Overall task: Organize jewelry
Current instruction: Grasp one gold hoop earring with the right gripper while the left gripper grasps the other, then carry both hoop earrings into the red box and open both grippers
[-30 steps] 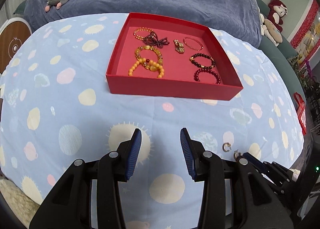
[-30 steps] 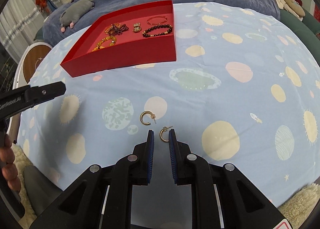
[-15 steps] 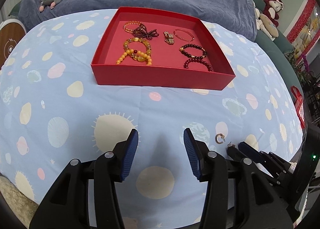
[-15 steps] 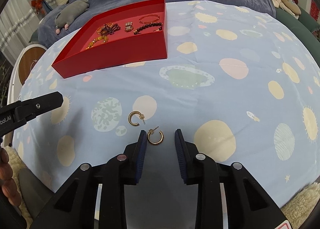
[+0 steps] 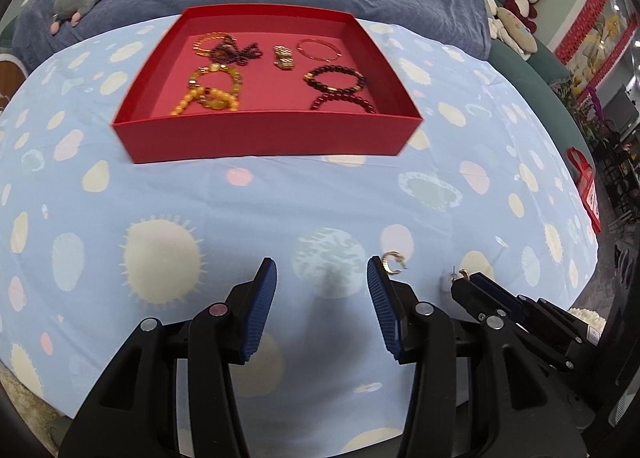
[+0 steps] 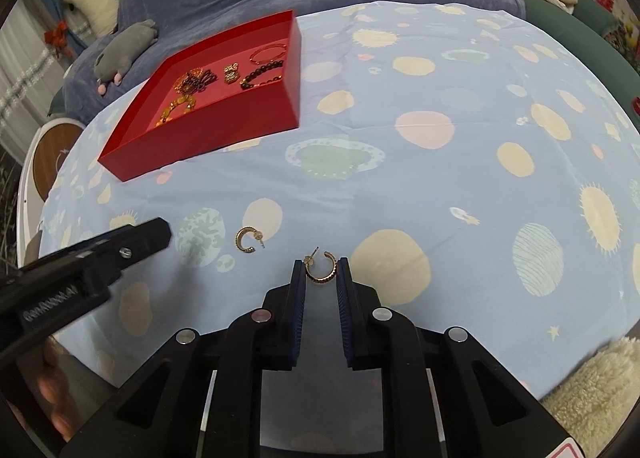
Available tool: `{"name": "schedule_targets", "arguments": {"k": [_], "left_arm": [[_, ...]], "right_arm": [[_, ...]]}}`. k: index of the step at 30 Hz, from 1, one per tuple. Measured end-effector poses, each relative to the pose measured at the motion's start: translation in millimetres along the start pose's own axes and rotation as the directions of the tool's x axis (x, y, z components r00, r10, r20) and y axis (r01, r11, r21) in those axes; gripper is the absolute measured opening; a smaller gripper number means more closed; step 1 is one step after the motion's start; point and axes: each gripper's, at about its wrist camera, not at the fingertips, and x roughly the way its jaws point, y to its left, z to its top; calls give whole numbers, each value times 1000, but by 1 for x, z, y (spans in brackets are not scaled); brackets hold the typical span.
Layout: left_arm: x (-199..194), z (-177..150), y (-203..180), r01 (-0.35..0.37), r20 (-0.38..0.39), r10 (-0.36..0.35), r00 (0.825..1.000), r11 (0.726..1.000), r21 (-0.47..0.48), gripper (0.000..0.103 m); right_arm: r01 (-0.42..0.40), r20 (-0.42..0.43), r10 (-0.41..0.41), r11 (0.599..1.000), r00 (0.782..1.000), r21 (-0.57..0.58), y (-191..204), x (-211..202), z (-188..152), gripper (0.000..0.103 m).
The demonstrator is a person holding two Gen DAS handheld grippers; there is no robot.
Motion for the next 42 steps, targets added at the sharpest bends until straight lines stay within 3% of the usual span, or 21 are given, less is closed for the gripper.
{"name": "schedule_targets", "arguments": {"k": [11, 15, 21, 33, 42], "left_arm": [[35, 2, -37, 40, -49, -38, 998, 998, 40, 43], [44, 1, -43, 21, -54, -18, 998, 997, 71, 28], [44, 0, -42, 10, -46, -6, 999, 996, 92, 15], [14, 4, -12, -22, -8, 23, 1000, 999, 41, 14], [-15, 33, 24, -78, 55, 79, 995, 997, -24, 14]], "right_arm": [[17, -8, -17, 1000, 1000, 26, -12, -1, 2, 15], [25, -18, -24, 999, 1000, 41, -16, 3, 2, 15], [30, -14, -29, 998, 999, 56, -20, 3, 3, 15], [-24, 19, 24, 1000, 1000, 17, 1, -11, 13, 15], [-87, 70, 92, 994, 993, -67, 51, -16, 46, 15]]}}
